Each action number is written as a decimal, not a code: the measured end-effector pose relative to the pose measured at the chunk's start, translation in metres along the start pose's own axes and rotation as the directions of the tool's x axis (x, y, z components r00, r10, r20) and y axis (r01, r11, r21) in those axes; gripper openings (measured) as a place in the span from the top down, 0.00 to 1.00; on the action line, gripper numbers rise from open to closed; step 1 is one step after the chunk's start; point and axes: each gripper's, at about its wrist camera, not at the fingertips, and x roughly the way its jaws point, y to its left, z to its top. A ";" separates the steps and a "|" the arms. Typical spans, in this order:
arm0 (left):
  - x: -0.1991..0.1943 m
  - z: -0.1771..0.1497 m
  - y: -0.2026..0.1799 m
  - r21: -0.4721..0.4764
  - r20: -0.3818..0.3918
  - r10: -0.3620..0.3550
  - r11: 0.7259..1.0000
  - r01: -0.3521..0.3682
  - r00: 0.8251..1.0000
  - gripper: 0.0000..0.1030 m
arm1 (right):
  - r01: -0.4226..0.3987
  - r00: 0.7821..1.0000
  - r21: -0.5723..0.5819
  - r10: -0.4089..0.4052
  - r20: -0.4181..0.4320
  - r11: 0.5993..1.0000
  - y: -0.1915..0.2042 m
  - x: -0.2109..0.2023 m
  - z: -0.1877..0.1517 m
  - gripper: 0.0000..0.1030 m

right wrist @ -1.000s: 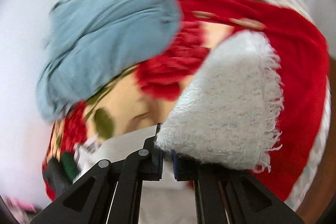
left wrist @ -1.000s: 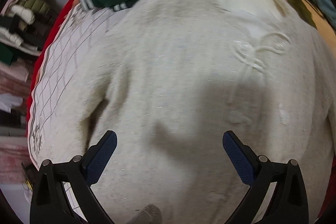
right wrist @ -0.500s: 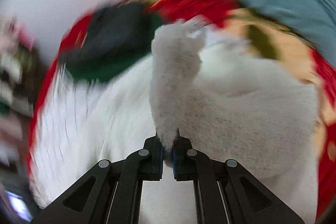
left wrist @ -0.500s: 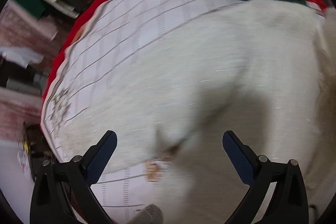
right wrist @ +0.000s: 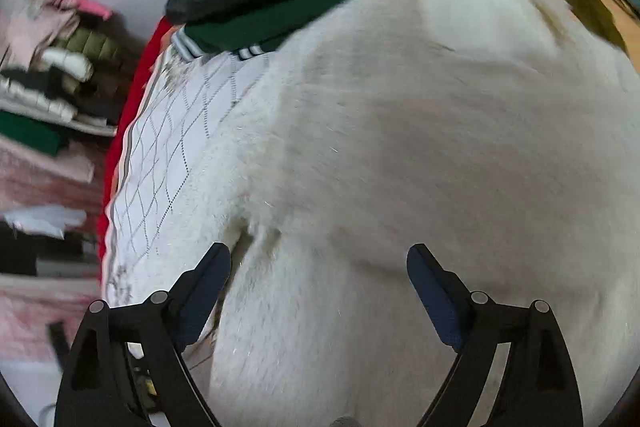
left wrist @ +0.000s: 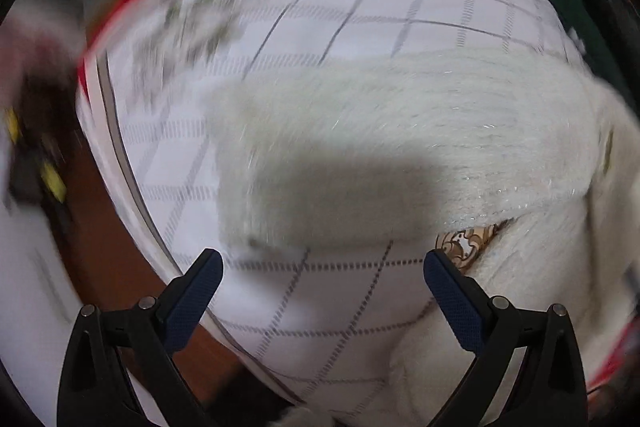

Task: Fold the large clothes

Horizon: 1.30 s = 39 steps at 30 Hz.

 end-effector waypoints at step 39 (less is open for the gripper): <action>0.062 0.177 0.058 -0.296 0.379 -0.224 0.890 0.347 0.898 0.87 | 0.210 0.977 0.161 -0.199 -0.083 0.964 -0.031 0.026 0.027 0.11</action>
